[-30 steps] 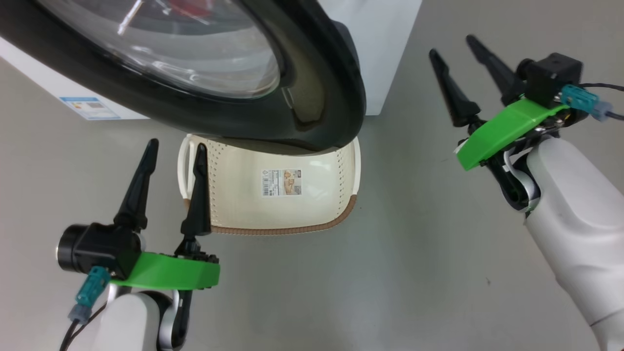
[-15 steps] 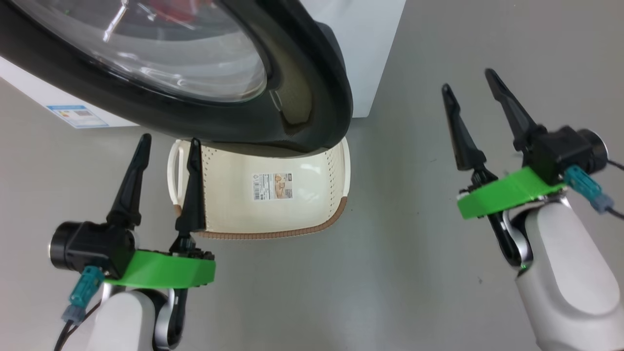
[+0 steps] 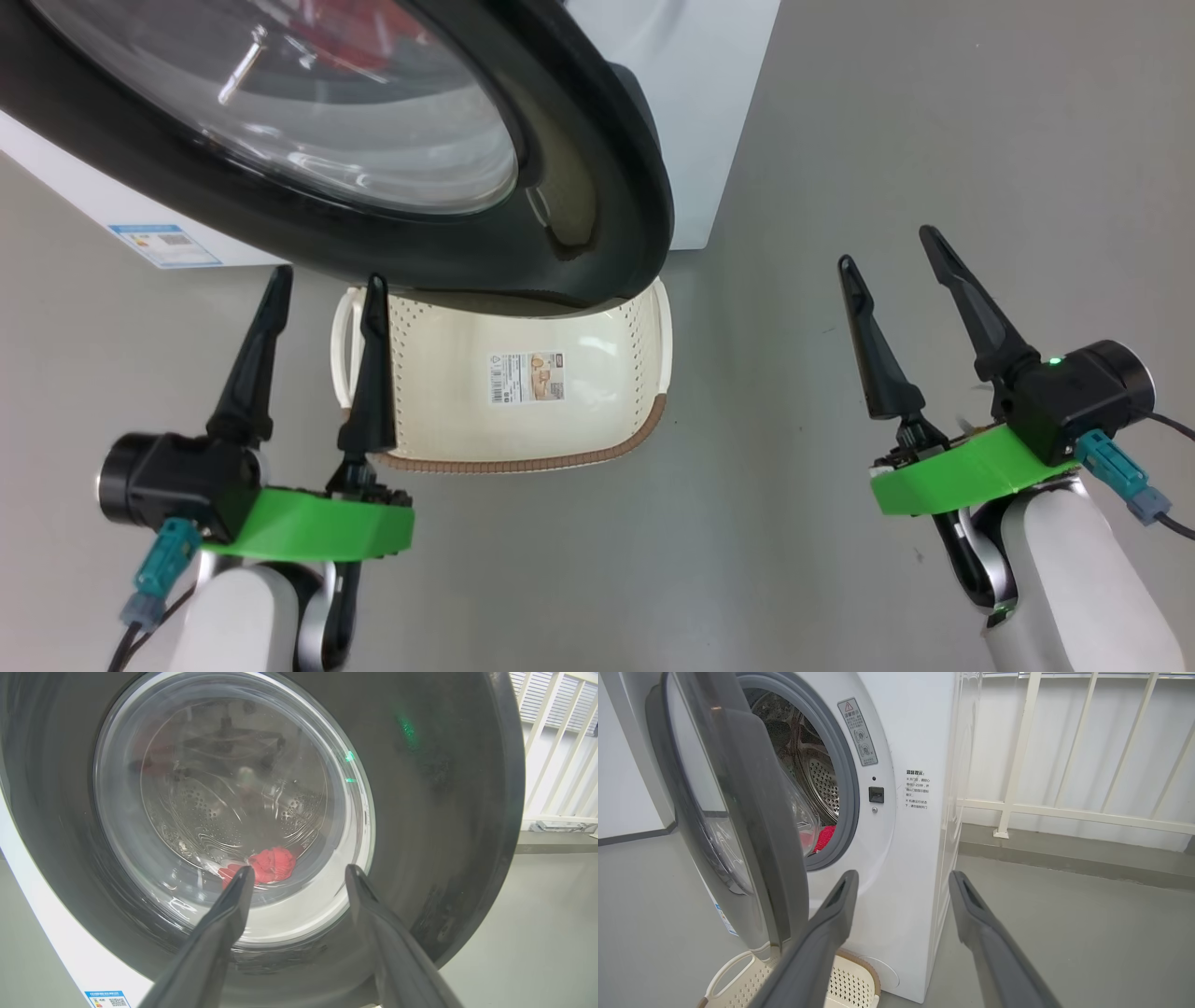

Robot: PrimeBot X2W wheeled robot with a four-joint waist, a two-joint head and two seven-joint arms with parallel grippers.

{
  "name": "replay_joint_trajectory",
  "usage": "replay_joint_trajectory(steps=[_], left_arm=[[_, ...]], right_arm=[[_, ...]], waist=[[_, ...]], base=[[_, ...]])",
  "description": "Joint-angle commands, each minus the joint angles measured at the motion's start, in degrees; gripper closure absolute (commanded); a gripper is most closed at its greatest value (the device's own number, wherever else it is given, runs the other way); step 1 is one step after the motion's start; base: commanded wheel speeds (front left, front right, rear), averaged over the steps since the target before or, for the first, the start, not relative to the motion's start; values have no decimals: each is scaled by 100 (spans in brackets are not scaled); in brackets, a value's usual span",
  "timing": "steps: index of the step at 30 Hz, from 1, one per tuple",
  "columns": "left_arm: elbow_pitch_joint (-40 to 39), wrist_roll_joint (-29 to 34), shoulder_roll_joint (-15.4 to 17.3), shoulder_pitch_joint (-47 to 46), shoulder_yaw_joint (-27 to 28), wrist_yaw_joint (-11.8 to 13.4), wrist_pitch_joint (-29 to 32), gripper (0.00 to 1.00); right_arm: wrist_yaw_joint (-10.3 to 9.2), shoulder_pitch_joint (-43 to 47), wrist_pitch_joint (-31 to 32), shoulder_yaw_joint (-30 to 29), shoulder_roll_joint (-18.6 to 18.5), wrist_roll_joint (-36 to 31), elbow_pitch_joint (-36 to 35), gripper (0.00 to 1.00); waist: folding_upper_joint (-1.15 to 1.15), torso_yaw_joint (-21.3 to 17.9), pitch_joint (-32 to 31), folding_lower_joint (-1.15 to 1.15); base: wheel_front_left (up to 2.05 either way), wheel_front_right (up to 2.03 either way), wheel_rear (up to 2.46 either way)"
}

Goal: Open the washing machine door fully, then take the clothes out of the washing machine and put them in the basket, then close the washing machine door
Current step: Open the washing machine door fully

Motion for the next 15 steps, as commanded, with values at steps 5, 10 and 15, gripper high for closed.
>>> replay_joint_trajectory(steps=[5,10,15], left_arm=[[-195,-87,110,174,162,-45,-27,0],[-202,-78,110,215,190,-41,-27,0],[-199,-45,110,211,221,-48,-27,0]], right_arm=[[28,238,-36,101,38,56,-336,0],[28,316,-36,157,38,71,-368,0],[28,312,-36,183,38,91,-372,0]], waist=[[0,-8,-64,0],[0,-15,-62,0],[0,-13,-56,0]], base=[[0,0,0],[0,0,0],[0,0,0]])
